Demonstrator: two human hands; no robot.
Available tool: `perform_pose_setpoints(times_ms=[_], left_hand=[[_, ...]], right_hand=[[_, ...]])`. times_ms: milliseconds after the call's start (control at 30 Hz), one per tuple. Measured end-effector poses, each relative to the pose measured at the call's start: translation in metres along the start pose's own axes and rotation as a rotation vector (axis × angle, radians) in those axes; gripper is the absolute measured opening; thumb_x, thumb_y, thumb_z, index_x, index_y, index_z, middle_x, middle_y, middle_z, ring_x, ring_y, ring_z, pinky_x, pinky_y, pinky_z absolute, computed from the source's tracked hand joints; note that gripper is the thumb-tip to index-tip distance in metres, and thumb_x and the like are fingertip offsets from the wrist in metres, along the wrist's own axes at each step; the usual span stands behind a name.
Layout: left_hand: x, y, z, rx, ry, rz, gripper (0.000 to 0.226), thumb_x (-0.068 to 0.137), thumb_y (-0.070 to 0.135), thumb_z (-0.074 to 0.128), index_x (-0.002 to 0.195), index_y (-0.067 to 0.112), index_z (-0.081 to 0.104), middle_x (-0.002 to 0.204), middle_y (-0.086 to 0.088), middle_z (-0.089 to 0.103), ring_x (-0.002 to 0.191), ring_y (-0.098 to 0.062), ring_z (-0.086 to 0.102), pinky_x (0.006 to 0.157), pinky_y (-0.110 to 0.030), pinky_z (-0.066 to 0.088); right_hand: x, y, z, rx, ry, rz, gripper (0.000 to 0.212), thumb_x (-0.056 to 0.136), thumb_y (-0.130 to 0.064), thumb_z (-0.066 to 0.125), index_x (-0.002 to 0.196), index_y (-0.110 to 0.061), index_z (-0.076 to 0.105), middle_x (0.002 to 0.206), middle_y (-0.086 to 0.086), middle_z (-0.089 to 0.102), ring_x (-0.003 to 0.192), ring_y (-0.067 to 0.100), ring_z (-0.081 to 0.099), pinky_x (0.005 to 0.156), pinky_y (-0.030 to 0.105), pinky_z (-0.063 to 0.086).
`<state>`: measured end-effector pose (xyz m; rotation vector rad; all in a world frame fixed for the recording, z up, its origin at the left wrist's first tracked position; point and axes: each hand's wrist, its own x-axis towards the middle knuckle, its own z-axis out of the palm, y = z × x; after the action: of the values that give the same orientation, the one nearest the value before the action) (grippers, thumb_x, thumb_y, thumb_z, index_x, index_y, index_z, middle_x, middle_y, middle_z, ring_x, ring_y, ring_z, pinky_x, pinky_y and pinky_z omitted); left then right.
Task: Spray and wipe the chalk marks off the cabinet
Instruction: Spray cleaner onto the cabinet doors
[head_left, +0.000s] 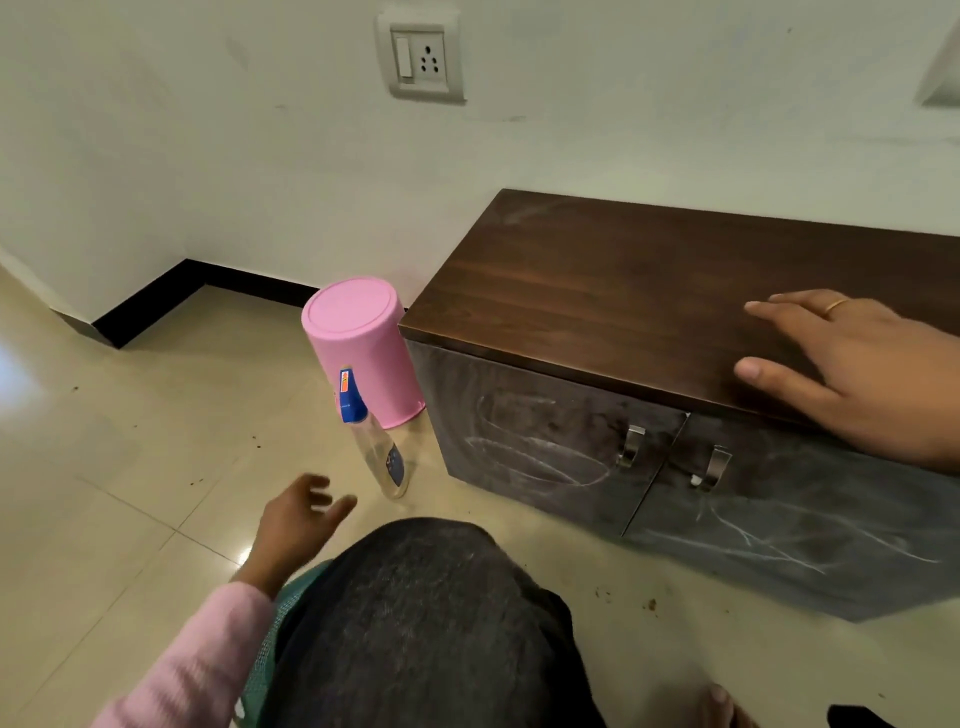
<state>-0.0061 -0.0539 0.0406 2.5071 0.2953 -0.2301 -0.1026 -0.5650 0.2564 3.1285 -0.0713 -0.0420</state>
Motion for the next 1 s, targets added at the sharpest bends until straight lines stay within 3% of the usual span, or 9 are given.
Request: perform_pose_setpoints(times_ms=[100, 233, 333, 467, 567, 633, 833, 1000], left_hand=[[0.022, 0.049, -0.008, -0.224, 0.016, 0.045, 0.088, 0.076, 0.047, 0.082, 0.145, 0.015, 0.037, 0.133, -0.002, 0.056, 0.112, -0.022, 0.061, 0.092, -0.040, 0.053], [0.046, 0.079, 0.001, -0.339, 0.033, 0.106, 0.102, 0.075, 0.039, 0.084, 0.154, 0.020, 0.022, 0.149, -0.003, 0.045, 0.121, -0.025, 0.055, 0.098, -0.045, 0.050], [0.062, 0.091, 0.012, -0.382, 0.081, 0.081, 0.092, 0.081, 0.040, 0.080, 0.153, 0.021, 0.025, 0.142, -0.005, 0.052, 0.111, -0.026, 0.060, 0.095, -0.048, 0.052], [0.084, 0.089, 0.019, -0.167, 0.210, 0.043, 0.063, 0.087, 0.046, 0.069, 0.140, 0.024, 0.043, 0.123, -0.009, 0.064, 0.102, -0.033, 0.063, 0.098, -0.053, 0.050], [0.085, 0.087, 0.028, -0.365, 0.137, 0.055, 0.045, 0.091, 0.031, 0.070, 0.129, 0.016, 0.053, 0.109, -0.008, 0.061, 0.094, -0.029, 0.058, 0.091, -0.046, 0.051], [0.079, 0.080, 0.036, -0.367, 0.145, 0.074, 0.033, 0.092, 0.029, 0.068, 0.118, 0.014, 0.054, 0.098, -0.007, 0.059, 0.087, -0.028, 0.054, 0.081, -0.042, 0.048], [0.058, 0.074, 0.042, -0.227, 0.202, 0.174, 0.040, 0.095, 0.030, 0.065, 0.127, 0.009, 0.055, 0.105, -0.007, 0.062, 0.091, -0.026, 0.056, 0.083, -0.037, 0.042], [0.016, 0.076, 0.015, -0.348, 0.298, 0.167, 0.038, 0.094, 0.030, 0.067, 0.125, 0.009, 0.057, 0.103, -0.006, 0.061, 0.091, -0.030, 0.059, 0.082, -0.037, 0.041]], right_hand=[[-0.002, -0.021, -0.004, 0.035, -0.020, -0.069, 0.082, 0.084, -0.078, 0.019, 0.152, -0.032, 0.026, 0.156, 0.000, 0.032, 0.135, 0.026, 0.042, 0.104, 0.046, 0.045], [-0.010, -0.052, -0.008, 0.026, 0.017, -0.195, 0.079, 0.088, -0.074, 0.017, 0.153, -0.030, 0.027, 0.155, -0.003, 0.033, 0.135, 0.020, 0.041, 0.107, 0.041, 0.042], [-0.010, -0.060, -0.004, 0.007, 0.065, -0.266, 0.077, 0.092, -0.073, 0.014, 0.152, -0.027, 0.031, 0.153, -0.001, 0.038, 0.133, 0.020, 0.044, 0.103, 0.041, 0.045], [-0.007, -0.056, -0.003, 0.047, 0.122, -0.261, 0.077, 0.092, -0.073, 0.013, 0.150, -0.027, 0.032, 0.152, -0.001, 0.039, 0.130, 0.020, 0.046, 0.102, 0.043, 0.046], [-0.011, -0.052, 0.000, 0.071, 0.151, -0.260, 0.074, 0.093, -0.072, 0.015, 0.150, -0.028, 0.033, 0.151, -0.003, 0.038, 0.130, 0.018, 0.045, 0.103, 0.040, 0.045], [-0.017, -0.048, 0.003, 0.062, 0.146, -0.248, 0.073, 0.093, -0.072, 0.015, 0.150, -0.030, 0.032, 0.151, -0.005, 0.038, 0.129, 0.017, 0.045, 0.101, 0.037, 0.045], [-0.028, -0.045, 0.004, 0.045, 0.116, -0.218, 0.074, 0.092, -0.073, 0.015, 0.149, -0.029, 0.032, 0.151, -0.004, 0.039, 0.129, 0.018, 0.046, 0.102, 0.039, 0.044], [-0.034, -0.054, -0.023, -0.001, 0.095, -0.182, 0.074, 0.093, -0.073, 0.017, 0.150, -0.028, 0.031, 0.152, -0.001, 0.037, 0.131, 0.023, 0.044, 0.104, 0.045, 0.044]])
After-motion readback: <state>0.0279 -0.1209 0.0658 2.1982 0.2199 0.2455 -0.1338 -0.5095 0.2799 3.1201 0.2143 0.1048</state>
